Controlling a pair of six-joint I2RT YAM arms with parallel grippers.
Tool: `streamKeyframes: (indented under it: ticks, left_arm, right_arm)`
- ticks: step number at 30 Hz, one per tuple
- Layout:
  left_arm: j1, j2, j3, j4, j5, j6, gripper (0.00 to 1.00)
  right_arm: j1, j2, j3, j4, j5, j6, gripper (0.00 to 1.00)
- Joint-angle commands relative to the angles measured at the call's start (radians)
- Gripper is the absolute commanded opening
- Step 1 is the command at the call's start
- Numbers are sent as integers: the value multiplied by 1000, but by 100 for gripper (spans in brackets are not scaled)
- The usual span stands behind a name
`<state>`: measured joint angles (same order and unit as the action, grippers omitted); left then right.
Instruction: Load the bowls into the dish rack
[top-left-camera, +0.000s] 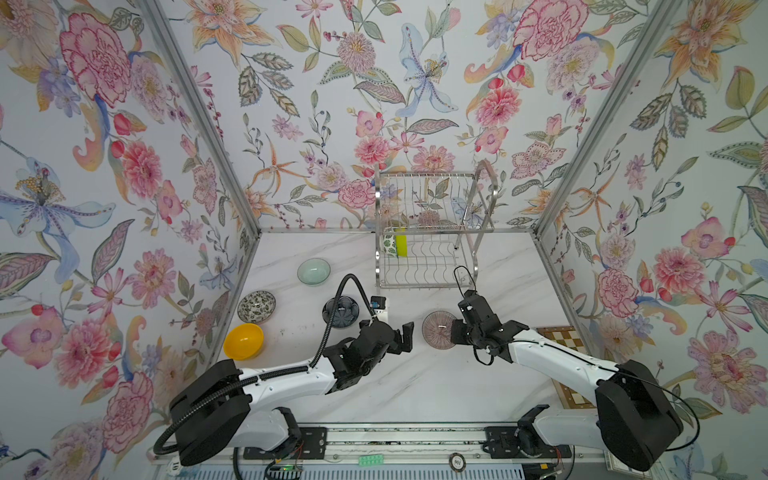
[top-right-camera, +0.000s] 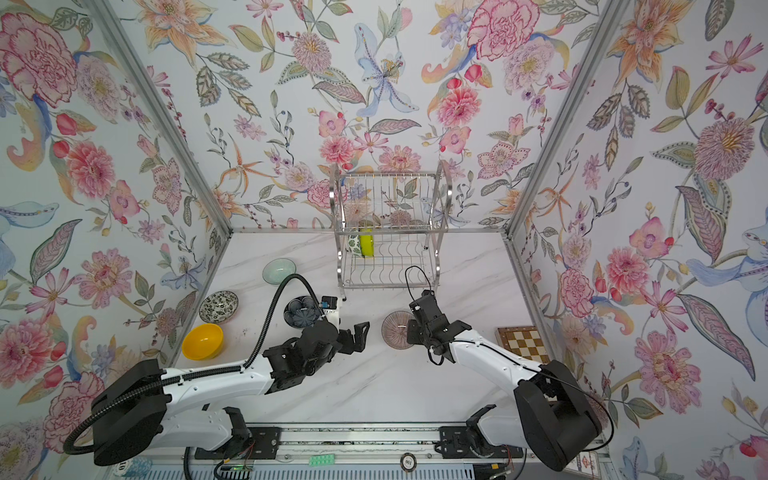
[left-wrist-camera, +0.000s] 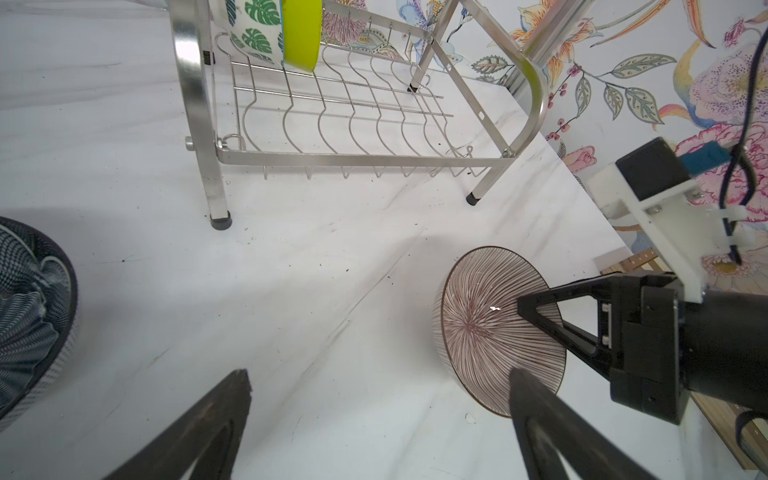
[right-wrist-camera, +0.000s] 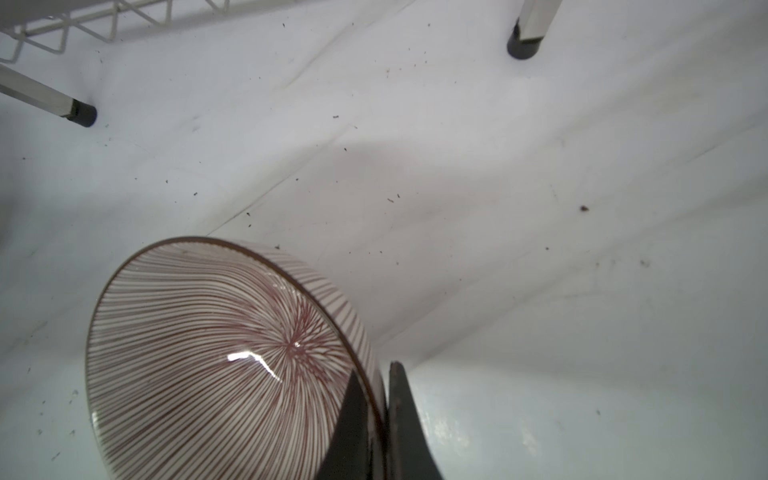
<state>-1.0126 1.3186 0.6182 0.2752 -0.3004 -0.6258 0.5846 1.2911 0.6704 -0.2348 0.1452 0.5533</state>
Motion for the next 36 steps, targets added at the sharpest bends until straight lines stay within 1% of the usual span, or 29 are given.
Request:
streamKeyframes:
  ticks: [1, 3, 7, 10, 12, 15, 17, 21, 25, 28, 32, 34, 36]
  left_arm:
    - [-15, -6, 40, 20, -29, 8, 99]
    - [-14, 6, 61, 16, -18, 6, 99]
    - [-14, 26, 106, 10, -8, -19, 99]
    - [-14, 37, 105, 59, 9, -46, 99]
    - [-14, 49, 116, 57, 15, -64, 99]
    - [-9, 61, 127, 46, -4, -109, 99]
    - [0, 65, 122, 54, -11, -146, 97]
    - [23, 68, 117, 65, -4, -179, 92]
    - [44, 74, 115, 90, 27, -189, 82]
    - [58, 74, 108, 94, 14, -198, 67]
    - [72, 68, 92, 118, 1, -206, 52]
    - [76, 71, 95, 121, 2, -205, 43]
    - [75, 73, 98, 121, 0, -200, 35]
  right_arm:
    - [21, -43, -10, 151, 59, -3, 0]
    - [38, -41, -9, 207, 94, -15, 0]
    - [91, -34, -1, 296, 199, -38, 0]
    - [135, -34, 9, 349, 265, -51, 0]
    - [153, -22, 28, 361, 292, -48, 0]
    - [177, -8, 53, 370, 335, -30, 0]
    - [194, -15, 54, 407, 349, -28, 0]
    - [240, -39, 56, 467, 397, -42, 0]
    - [289, -59, 52, 520, 435, -64, 0]
    - [323, -73, 42, 559, 465, -80, 0]
    - [350, -82, 31, 588, 498, -89, 0]
    - [357, -84, 24, 608, 499, -89, 0]
    - [363, -81, 16, 622, 502, -80, 0]
